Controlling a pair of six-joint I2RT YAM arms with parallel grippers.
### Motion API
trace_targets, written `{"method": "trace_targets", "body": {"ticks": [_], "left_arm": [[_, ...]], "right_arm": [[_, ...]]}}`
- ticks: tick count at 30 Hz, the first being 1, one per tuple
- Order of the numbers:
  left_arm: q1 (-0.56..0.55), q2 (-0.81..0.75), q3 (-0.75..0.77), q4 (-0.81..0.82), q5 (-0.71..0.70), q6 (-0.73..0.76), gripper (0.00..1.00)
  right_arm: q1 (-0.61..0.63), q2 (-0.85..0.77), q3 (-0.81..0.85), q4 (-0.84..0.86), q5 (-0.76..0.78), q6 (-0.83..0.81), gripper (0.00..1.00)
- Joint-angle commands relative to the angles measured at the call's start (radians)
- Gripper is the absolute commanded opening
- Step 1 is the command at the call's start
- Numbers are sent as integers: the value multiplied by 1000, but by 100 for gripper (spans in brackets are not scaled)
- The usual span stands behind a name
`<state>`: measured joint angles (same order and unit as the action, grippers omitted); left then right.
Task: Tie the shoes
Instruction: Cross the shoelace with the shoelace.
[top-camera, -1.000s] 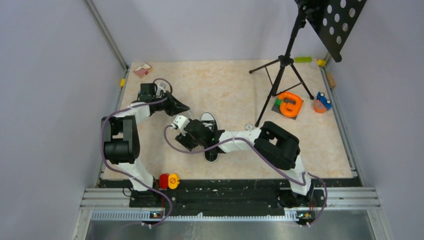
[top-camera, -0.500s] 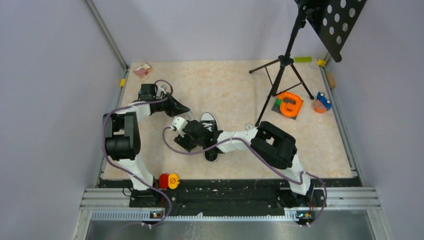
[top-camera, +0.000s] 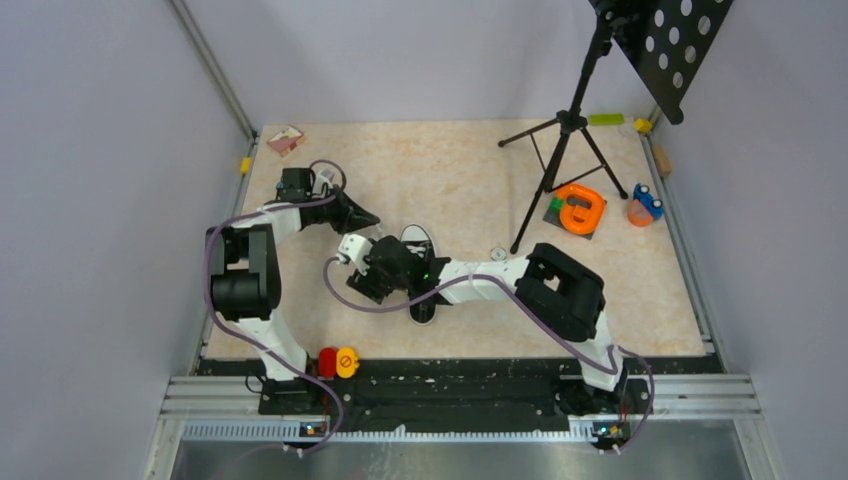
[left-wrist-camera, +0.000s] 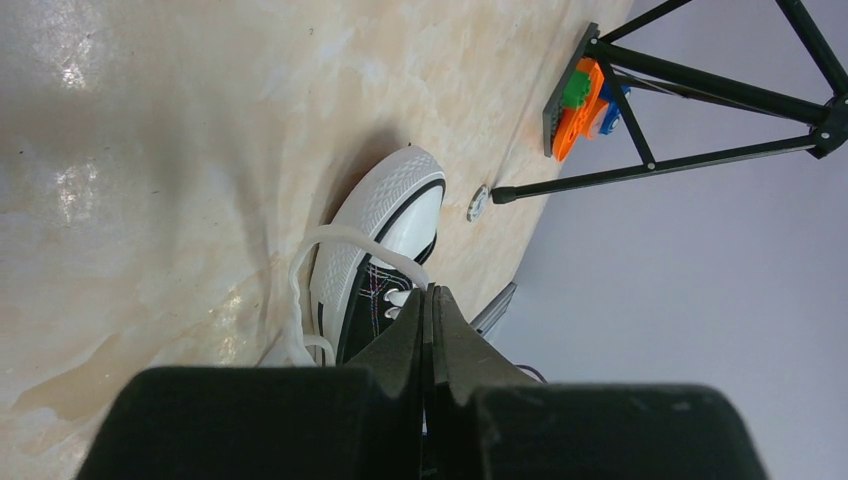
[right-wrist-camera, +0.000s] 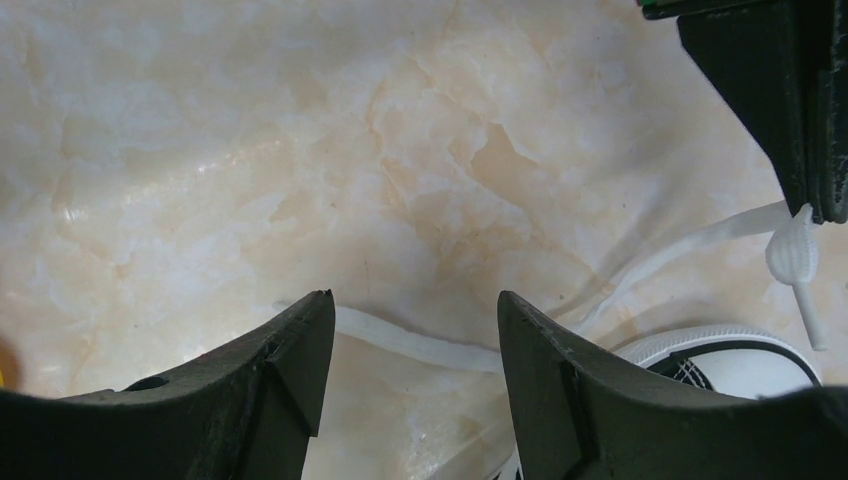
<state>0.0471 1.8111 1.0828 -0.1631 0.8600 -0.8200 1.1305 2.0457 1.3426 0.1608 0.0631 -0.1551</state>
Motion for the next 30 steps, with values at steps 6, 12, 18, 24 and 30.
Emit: {"method": "trace_targets", "body": {"ticks": [6,12,18,24,30], "left_arm": [[6,-12,31,-8,20,30,0],[6,-12,34,-10,20,30,0],[7,-11,32,-15,20,33,0],[8,-8,31,-18,20,40,0],[8,-8,28,-16,20,38,0]], "right_arm": [[16,-4,56,-151,-59,-160,62],[15,56,114,-188,-59,-182,63],[15,106,131,-186,-105,-179,63],[16,112,106,-182,-123,-152,57],[15,131,109,-189,-149,-95,20]]}}
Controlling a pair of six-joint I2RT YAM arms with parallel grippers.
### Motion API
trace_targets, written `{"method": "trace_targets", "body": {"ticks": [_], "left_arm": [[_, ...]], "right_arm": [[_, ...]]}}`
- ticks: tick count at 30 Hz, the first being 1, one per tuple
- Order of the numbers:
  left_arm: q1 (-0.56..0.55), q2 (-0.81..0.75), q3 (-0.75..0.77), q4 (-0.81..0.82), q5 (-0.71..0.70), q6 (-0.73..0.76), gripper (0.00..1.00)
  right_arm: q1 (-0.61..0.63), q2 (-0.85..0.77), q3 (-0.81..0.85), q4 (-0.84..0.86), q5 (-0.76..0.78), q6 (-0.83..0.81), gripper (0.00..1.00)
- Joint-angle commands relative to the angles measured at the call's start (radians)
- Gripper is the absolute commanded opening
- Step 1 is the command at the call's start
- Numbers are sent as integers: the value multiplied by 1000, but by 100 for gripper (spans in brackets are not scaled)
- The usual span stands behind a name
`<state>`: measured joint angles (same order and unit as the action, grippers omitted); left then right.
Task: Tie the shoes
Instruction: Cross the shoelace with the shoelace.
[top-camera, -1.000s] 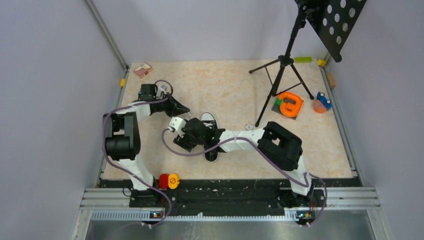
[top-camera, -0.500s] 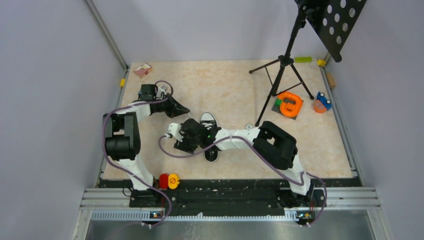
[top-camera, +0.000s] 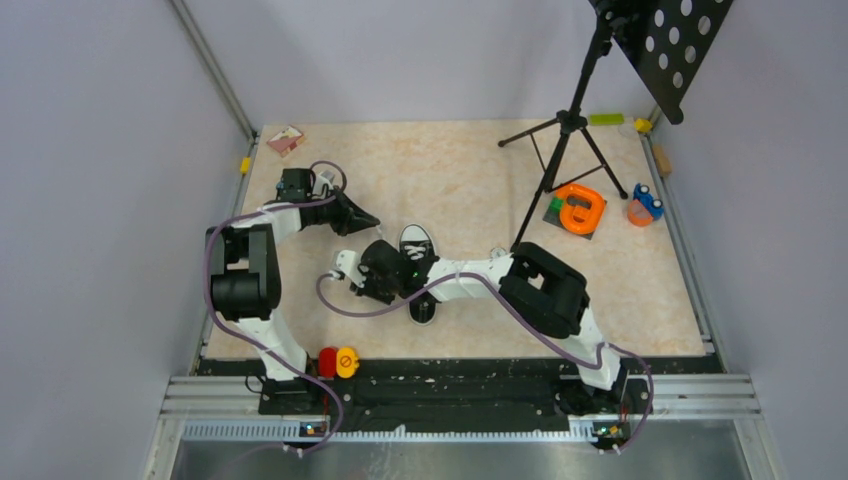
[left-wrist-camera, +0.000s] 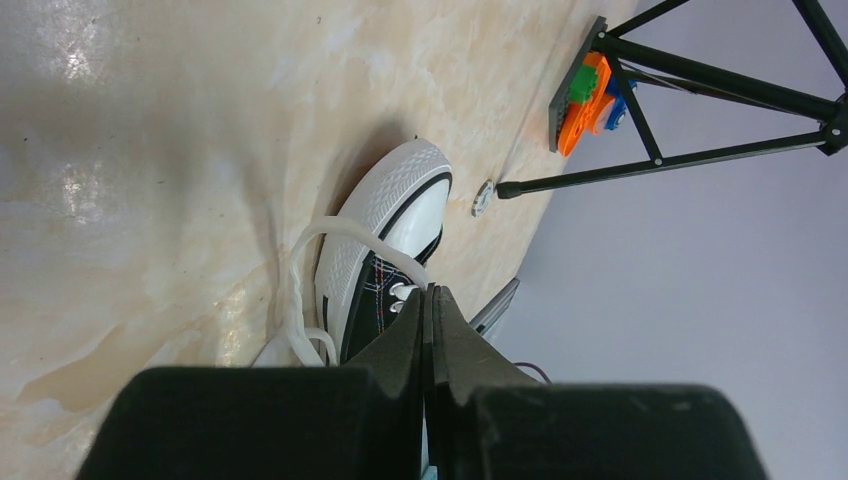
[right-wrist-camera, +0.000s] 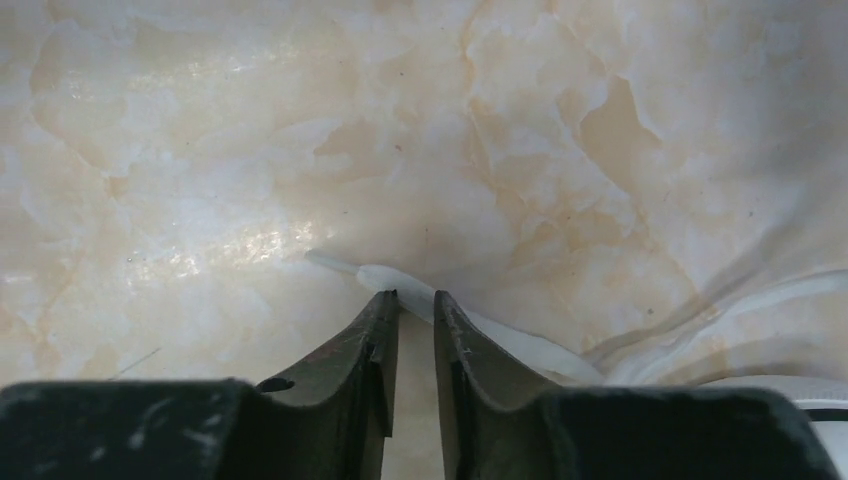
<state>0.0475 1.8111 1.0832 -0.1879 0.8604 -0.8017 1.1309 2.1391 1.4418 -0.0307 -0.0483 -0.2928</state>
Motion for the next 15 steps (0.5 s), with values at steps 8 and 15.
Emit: {"method": "trace_targets", "body": {"ticks": [8,15], "left_arm": [[9,-10,25,7,19,19,0],[13,-19,23,3,14,19,0]], "right_arm": [[16,-31,21,0,-61,84,0],[15,-246,-104,159,-50,153,0]]}}
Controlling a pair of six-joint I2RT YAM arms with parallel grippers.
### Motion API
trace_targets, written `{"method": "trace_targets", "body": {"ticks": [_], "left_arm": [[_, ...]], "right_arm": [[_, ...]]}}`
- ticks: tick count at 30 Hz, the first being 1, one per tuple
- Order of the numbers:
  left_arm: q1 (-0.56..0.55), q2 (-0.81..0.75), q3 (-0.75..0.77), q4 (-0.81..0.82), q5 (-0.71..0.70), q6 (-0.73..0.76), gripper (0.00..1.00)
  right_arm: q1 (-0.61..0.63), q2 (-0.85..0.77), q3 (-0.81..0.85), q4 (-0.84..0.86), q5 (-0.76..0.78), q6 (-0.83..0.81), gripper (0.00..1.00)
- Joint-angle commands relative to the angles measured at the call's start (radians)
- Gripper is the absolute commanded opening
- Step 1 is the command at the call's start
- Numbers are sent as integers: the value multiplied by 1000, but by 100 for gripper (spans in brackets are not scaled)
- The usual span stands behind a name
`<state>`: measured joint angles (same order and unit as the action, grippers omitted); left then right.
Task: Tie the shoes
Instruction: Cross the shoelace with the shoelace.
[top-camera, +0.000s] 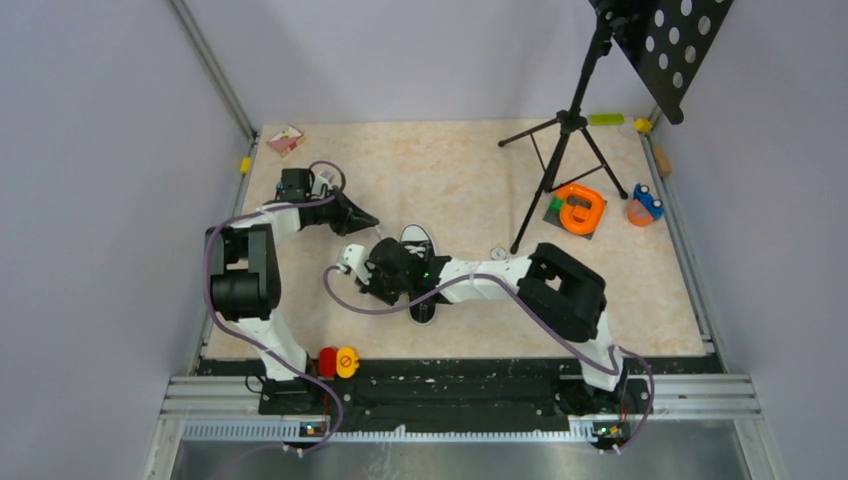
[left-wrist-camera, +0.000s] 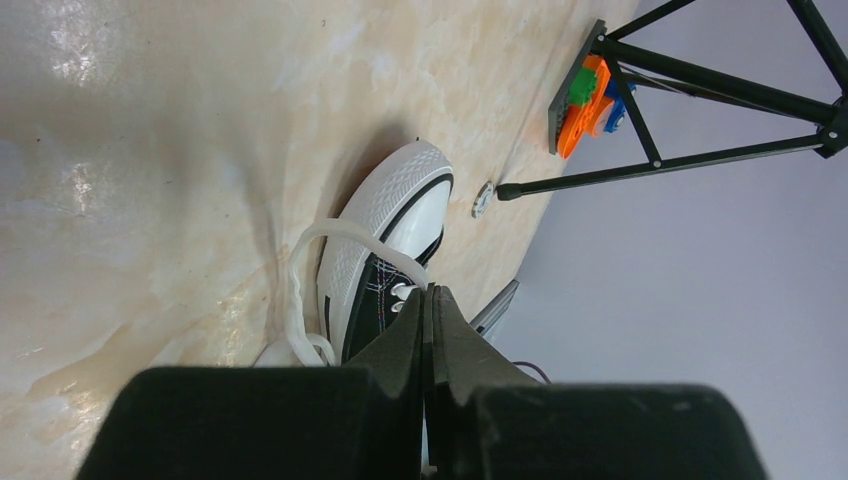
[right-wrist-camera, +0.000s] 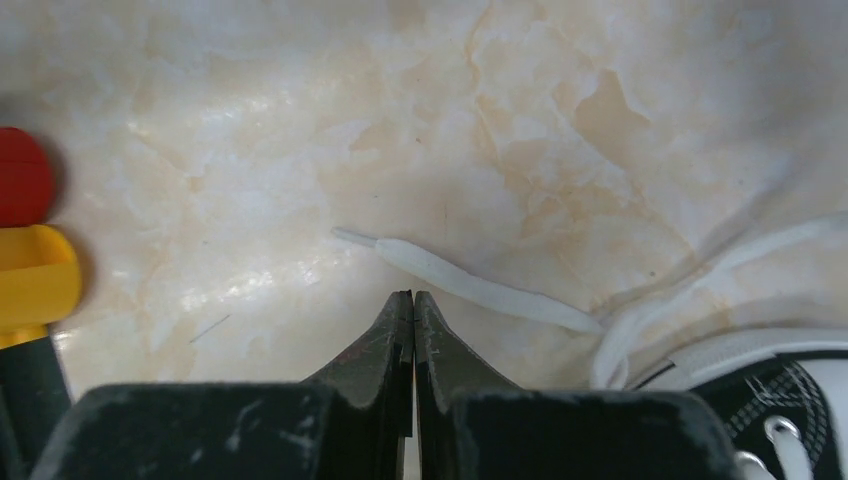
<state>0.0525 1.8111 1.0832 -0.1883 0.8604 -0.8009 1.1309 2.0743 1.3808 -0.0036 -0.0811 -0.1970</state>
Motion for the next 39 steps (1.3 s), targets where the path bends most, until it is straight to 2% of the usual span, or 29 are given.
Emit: {"method": "trace_targets", "body": {"ticks": [1,6,9,10,12,15,17,19,28,39], "left_arm": [[11,-20,23,3,13,19,0],[15,-25,21,-2,13,19,0],[16,-30,21,-4,11,22,0],[17,-31,21,-6,10,21,0],[18,-33,22,-9,12,24,0],[19,-22,42,-50,13,57,0],[21,-4,87,-134,-7,103,0],[24,11,122,-198,-22,135,0],[27,88,184,-224,-36,116,0],[27,147,212,-178,-10,97,0]], "right_arm": [[16,-203,-61,146,-15,69,0],[14,-302,-144,212,14,119,0],[13,-288,-132,180,33,105,0],[13,-253,-103,137,34,91,4],[14,-197,-41,58,27,42,23],[14,-146,-38,37,6,-62,39],[14,-133,-54,62,-2,-121,47],[14,-125,-63,85,-12,-167,52],[12,-4,30,40,-55,-226,55],[-18,64,52,20,-114,-213,56]]}}
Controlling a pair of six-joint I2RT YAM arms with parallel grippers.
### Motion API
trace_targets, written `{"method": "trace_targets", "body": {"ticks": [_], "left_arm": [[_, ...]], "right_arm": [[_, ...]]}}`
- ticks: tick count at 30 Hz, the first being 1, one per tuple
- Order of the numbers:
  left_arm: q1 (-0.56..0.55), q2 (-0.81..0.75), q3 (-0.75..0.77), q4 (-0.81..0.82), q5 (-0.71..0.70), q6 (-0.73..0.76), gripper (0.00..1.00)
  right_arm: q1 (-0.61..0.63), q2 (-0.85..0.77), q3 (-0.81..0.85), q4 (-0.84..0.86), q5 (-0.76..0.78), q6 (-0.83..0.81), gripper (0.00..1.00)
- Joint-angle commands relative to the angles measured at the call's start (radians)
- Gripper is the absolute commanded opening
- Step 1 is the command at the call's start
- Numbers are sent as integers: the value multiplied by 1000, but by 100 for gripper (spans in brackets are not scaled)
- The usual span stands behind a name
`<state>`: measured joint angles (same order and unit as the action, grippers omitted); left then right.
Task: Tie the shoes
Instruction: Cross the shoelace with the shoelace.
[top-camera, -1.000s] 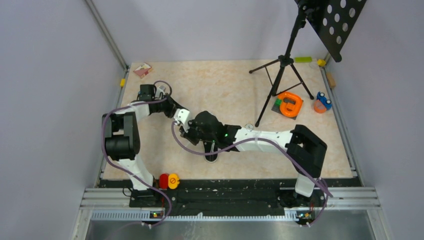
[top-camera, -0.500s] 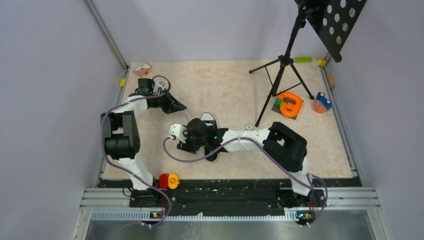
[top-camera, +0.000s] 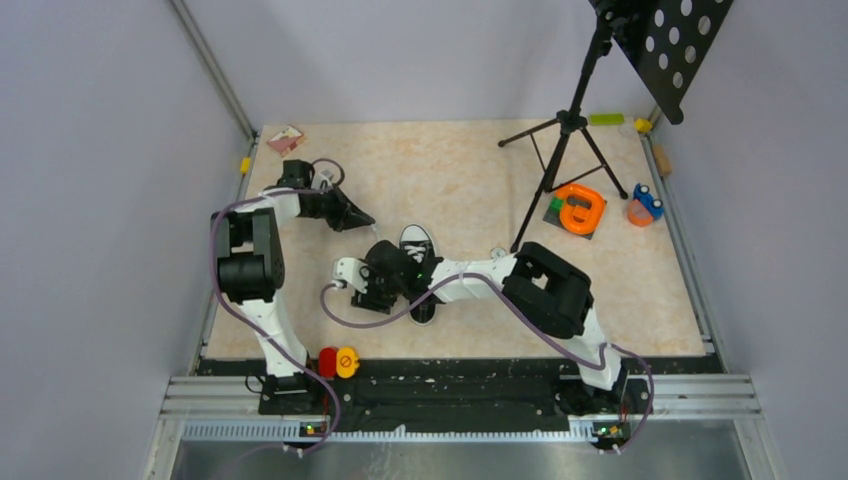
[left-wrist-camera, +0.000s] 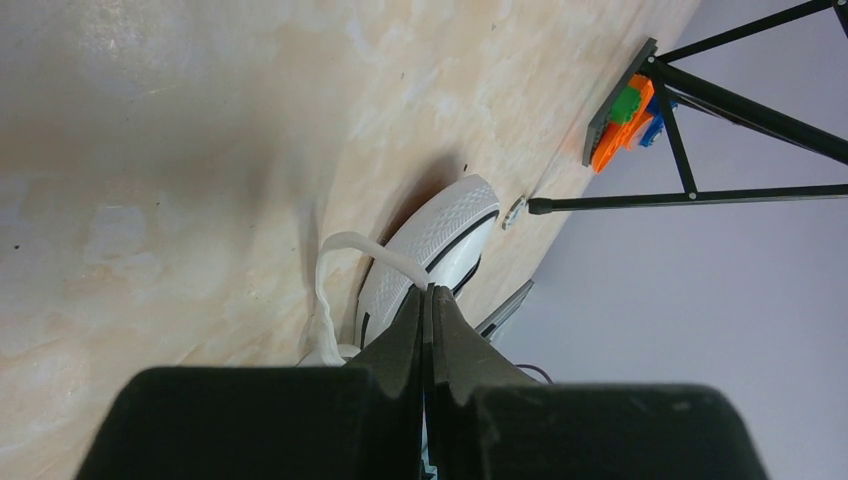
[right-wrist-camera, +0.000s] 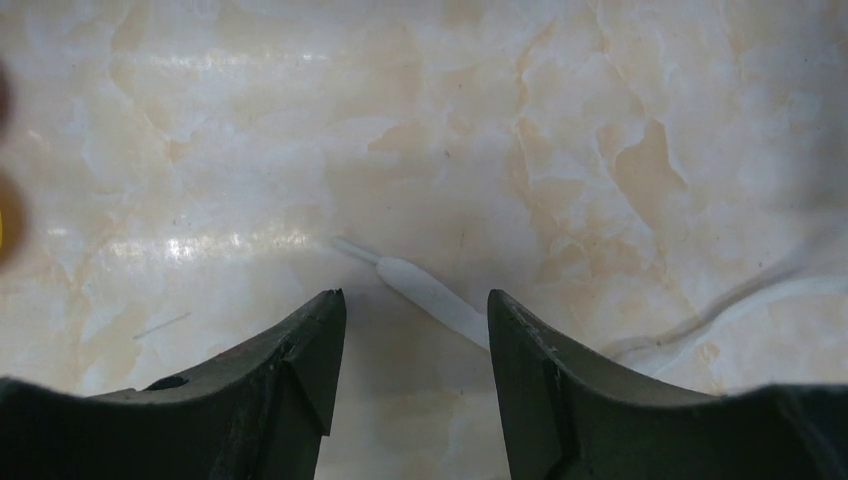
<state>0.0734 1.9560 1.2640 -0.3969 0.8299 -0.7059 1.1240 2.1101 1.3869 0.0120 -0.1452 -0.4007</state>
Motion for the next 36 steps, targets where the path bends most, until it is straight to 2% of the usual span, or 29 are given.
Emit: {"method": "trace_targets", "body": {"ticks": [1,6,9,16,23,27,36], "left_arm": [[6,2,26,34,22,-1,0],[6,-1,5,46,27,-2,0],[6,-4,-1,52,30,-3,0],[6,-14,-11,55,29,-3,0],[6,-27,-26,63,23,-8,0],[6,-33,-35,64,20,-9,0],[6,-38,-42,68,15,-12,0]], "right_arm": [[-14,37,43,6,-59,-10,56],[-25,84,53,2,-67,-1,55],[-38,102,61,-3,-90,22,50],[-56,114,61,-6,-130,67,31],[-56,139,110,-50,-146,102,0],[-57,123,117,-39,-149,141,0],[-57,-54,-11,109,-174,242,0]]}}
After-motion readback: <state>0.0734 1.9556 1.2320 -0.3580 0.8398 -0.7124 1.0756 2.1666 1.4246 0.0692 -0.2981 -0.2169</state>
